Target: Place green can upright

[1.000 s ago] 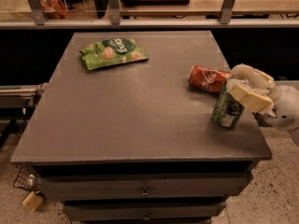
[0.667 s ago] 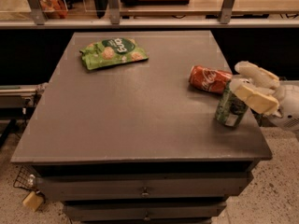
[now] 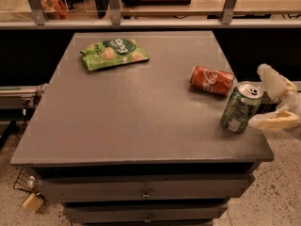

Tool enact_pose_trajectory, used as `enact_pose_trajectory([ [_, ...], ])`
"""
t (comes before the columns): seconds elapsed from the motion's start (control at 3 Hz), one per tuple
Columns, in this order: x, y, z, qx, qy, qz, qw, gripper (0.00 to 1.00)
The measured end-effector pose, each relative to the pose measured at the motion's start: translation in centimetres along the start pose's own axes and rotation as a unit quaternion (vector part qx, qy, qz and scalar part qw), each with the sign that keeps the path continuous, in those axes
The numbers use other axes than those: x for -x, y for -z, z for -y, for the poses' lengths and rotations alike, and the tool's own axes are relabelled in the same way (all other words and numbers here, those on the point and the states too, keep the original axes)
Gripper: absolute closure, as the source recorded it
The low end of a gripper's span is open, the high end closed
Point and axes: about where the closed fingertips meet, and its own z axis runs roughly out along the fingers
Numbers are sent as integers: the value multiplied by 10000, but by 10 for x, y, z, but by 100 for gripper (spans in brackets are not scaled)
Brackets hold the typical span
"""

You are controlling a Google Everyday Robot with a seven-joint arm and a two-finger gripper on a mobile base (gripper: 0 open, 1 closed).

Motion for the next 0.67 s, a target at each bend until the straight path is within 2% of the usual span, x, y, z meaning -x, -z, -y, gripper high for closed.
enact_pose_trajectory([
  [0.33, 19, 15, 9, -162, 18, -392, 9991, 0],
  [0.67, 23, 16, 10, -176, 33, -401, 9990, 0],
])
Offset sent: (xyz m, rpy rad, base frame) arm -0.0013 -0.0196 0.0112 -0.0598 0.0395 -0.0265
